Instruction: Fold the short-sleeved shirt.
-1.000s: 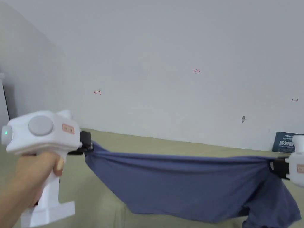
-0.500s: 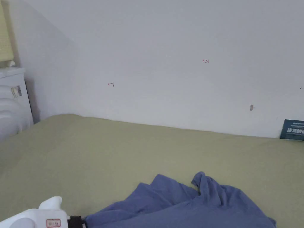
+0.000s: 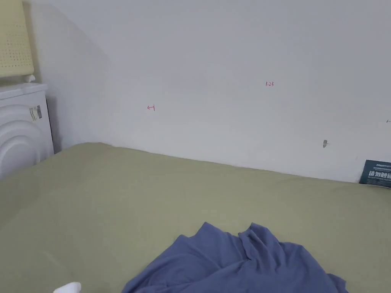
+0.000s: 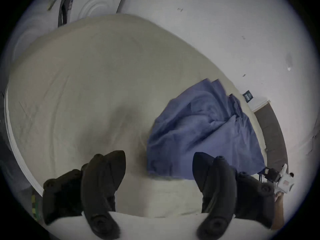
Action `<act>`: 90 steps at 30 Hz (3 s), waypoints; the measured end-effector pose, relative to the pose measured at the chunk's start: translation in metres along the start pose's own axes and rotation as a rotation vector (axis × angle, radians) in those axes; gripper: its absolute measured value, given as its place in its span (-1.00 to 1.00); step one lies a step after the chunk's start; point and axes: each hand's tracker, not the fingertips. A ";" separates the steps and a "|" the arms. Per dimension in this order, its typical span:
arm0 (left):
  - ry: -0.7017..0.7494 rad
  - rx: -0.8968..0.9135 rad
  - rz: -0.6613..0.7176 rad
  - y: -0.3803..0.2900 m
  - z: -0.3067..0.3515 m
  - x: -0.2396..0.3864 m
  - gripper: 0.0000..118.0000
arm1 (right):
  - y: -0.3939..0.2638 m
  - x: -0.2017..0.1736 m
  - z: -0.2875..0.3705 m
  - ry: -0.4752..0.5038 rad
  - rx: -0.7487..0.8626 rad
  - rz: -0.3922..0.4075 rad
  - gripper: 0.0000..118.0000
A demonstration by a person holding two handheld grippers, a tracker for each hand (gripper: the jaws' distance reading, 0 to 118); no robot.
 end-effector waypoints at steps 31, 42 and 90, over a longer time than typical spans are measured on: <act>0.092 0.019 -0.344 0.043 0.044 0.033 0.81 | -0.013 -0.052 0.049 -0.185 0.040 0.007 -1.00; 0.097 -0.151 -0.379 0.024 -0.041 0.028 0.71 | -0.013 -0.050 0.037 -0.160 -0.002 0.015 -1.00; 0.008 -0.030 -0.286 0.032 -0.013 0.029 -0.95 | 0.266 -0.071 -0.136 -0.024 -0.069 0.466 -0.93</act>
